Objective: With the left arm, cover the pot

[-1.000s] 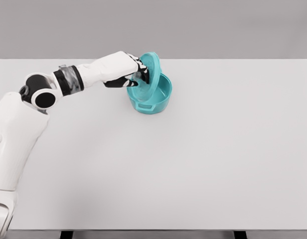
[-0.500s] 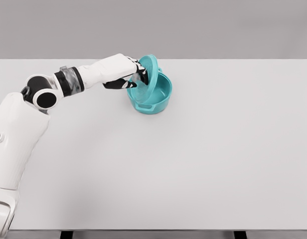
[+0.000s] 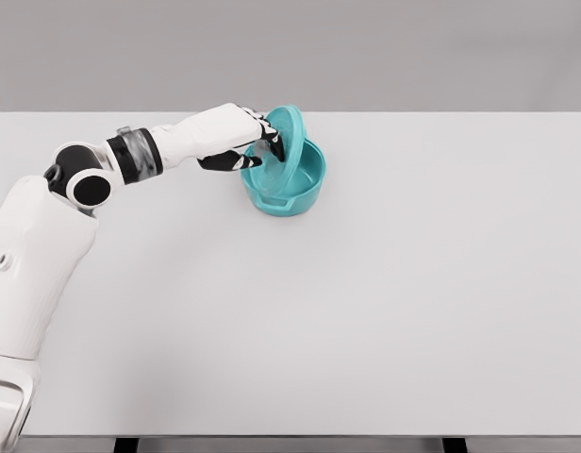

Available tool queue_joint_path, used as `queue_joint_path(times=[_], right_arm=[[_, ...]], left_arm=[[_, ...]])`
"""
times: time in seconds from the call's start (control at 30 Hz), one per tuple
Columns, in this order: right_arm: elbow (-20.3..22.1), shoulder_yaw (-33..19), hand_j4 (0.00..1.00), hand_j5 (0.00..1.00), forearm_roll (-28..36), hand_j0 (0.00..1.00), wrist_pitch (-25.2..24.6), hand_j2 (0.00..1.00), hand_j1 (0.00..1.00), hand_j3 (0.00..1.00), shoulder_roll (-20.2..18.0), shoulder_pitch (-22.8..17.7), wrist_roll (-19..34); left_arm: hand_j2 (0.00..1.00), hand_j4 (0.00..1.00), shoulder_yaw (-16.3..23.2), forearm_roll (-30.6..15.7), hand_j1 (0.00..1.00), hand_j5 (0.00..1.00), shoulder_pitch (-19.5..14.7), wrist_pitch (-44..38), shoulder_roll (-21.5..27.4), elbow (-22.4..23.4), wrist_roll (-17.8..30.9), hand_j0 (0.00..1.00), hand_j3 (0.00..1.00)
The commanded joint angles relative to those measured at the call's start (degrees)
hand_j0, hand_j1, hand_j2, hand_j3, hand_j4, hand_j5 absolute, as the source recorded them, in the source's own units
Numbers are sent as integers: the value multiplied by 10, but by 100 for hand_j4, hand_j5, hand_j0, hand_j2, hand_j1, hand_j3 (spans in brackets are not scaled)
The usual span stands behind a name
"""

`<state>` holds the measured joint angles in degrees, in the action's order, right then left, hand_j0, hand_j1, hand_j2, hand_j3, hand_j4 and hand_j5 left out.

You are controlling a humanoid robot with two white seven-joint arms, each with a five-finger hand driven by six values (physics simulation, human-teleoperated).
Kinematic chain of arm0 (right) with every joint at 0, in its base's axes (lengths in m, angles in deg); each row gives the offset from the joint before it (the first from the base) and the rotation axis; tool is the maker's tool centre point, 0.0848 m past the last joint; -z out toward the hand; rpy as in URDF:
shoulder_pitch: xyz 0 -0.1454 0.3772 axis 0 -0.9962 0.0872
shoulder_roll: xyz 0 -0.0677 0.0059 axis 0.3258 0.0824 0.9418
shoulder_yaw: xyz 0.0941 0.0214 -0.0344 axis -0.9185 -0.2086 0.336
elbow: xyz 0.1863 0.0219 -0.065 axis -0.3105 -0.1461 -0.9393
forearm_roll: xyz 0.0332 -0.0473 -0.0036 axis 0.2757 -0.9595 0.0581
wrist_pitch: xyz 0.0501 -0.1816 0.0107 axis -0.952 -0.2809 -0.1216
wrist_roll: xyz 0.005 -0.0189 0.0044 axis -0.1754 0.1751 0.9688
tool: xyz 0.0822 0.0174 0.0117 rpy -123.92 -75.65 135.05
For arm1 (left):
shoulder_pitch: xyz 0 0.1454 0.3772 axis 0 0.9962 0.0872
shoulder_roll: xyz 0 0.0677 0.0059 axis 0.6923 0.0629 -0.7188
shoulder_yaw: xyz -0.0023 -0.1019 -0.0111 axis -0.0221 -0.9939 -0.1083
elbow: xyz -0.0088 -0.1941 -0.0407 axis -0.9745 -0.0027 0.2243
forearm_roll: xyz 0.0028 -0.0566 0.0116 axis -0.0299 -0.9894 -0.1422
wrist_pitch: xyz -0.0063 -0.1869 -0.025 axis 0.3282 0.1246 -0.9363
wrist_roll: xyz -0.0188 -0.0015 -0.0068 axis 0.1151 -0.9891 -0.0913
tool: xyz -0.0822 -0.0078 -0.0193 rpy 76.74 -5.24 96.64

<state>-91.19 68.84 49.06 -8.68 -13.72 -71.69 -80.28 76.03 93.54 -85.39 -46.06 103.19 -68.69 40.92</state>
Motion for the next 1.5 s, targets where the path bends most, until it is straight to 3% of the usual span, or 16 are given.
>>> queue_joint_path(times=[0.0, 0.17, 1.3, 1.47], right_arm=[[0, 0, 100, 100, 0, 100, 0, 100, 100, 100, 0, 0, 0], [0, 0, 100, 100, 0, 100, 0, 100, 100, 100, 0, 0, 0], [0, 0, 100, 100, 0, 100, 0, 100, 100, 100, 0, 0, 0], [-1, 0, 100, 100, 0, 100, 0, 100, 100, 100, 0, 0, 0]], left_arm=[[60, 60, -1, -3, 60, 60, 0, -1, 0, 0, -1, 60, 60], [66, 66, -2, -3, 66, 66, 0, -1, 1, 1, -2, 66, 66], [75, 75, -8, -7, 75, 75, 2, -1, 3, 3, -2, 75, 75], [82, 82, -10, -12, 82, 82, -3, -1, 7, -4, -2, 82, 82]])
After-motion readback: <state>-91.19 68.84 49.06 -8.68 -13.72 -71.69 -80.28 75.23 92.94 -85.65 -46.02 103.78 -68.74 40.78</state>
